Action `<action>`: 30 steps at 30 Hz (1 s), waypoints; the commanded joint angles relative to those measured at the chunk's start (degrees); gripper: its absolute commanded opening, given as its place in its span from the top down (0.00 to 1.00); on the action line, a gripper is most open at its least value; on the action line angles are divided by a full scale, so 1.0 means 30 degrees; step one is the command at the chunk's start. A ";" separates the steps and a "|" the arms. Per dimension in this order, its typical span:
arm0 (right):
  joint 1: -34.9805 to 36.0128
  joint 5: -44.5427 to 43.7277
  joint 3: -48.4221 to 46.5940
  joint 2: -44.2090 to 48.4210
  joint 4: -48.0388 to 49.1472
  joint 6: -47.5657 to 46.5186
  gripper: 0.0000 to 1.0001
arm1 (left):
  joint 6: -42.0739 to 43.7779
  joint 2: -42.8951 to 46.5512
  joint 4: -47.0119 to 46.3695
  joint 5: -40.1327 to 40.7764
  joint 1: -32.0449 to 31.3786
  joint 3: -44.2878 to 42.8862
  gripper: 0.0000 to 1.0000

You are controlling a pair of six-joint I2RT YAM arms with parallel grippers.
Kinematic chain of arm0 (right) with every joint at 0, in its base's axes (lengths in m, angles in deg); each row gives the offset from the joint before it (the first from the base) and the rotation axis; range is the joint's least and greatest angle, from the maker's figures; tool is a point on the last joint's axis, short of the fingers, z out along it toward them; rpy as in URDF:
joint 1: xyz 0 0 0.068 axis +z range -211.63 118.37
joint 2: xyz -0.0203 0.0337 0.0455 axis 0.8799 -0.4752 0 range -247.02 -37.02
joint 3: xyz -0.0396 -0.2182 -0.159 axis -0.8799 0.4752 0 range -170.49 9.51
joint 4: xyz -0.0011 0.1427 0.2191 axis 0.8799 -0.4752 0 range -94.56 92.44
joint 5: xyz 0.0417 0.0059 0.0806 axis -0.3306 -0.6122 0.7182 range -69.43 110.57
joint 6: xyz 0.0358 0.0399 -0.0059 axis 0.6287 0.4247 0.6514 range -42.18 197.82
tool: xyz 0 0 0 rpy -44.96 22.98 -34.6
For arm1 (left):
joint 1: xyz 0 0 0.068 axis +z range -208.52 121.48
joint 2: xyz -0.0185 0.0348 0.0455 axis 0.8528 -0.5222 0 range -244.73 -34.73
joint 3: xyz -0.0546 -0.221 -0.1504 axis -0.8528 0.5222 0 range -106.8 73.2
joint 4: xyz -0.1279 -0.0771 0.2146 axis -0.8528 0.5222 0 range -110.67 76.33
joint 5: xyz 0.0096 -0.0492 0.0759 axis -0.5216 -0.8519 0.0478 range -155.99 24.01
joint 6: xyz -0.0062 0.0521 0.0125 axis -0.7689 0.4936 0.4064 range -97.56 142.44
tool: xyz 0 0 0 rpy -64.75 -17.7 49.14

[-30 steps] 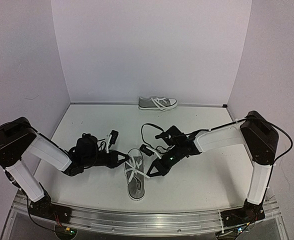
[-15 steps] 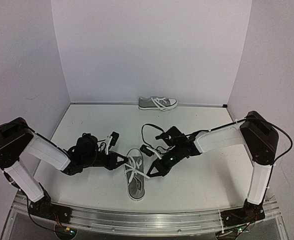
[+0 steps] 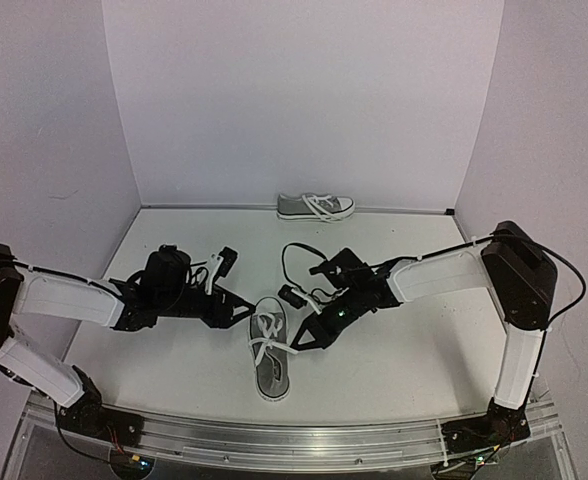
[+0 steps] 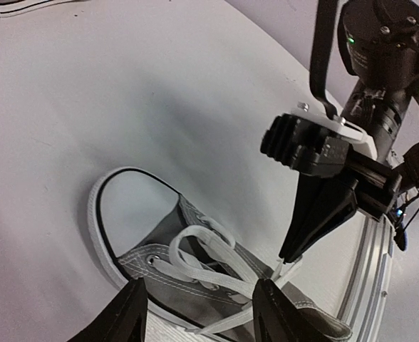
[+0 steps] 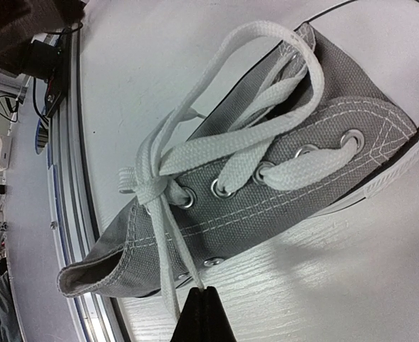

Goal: Tie the shoes

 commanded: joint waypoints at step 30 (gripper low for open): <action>0.0125 -0.0242 -0.0502 0.0352 0.0188 0.0570 1.00 | 0.3346 -0.5013 0.8915 -0.0099 -0.2216 -0.7513 0.57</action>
